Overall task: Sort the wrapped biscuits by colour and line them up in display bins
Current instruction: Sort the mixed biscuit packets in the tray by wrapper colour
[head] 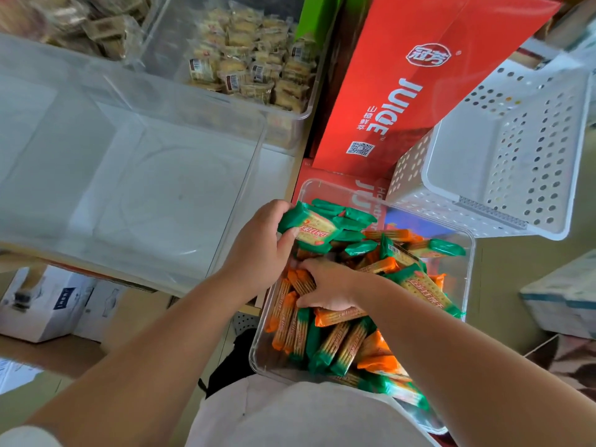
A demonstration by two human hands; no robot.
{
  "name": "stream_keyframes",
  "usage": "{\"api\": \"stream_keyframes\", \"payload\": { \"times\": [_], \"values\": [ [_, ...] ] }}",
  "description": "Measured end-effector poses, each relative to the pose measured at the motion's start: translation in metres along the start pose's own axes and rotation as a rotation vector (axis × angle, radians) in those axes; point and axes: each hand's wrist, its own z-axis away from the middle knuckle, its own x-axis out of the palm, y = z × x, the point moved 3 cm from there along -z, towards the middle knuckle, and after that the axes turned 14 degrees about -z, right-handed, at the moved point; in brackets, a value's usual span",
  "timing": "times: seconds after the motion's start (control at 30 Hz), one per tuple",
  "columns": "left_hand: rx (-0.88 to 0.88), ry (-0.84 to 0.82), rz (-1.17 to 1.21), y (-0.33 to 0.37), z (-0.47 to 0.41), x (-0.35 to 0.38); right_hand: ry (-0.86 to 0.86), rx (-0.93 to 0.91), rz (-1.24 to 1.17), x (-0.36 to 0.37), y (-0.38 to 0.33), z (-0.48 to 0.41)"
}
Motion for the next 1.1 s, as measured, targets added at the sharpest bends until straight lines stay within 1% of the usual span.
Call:
{"api": "stream_keyframes", "payload": {
  "times": [0.2,0.33,0.53,0.6,0.87,1.1],
  "values": [
    [0.015,-0.042,0.065,-0.002,-0.011,-0.002,0.018,-0.023,-0.047,-0.002,-0.008,-0.008],
    [0.043,-0.035,0.061,-0.002,-0.015,0.001,0.014,-0.016,0.038,0.008,-0.014,-0.019],
    [0.067,-0.028,0.045,-0.001,-0.017,0.004,0.023,-0.019,-0.214,0.006,-0.013,-0.019],
    [0.071,-0.024,0.04,-0.001,-0.018,0.005,0.016,-0.008,-0.256,0.004,-0.013,-0.018],
    [0.072,-0.026,0.032,0.0,-0.019,0.006,-0.064,-0.052,-0.034,0.005,-0.023,-0.012],
    [0.081,-0.027,0.013,0.0,-0.02,0.007,-0.095,-0.114,0.039,0.007,-0.025,0.0]
  ]
}}
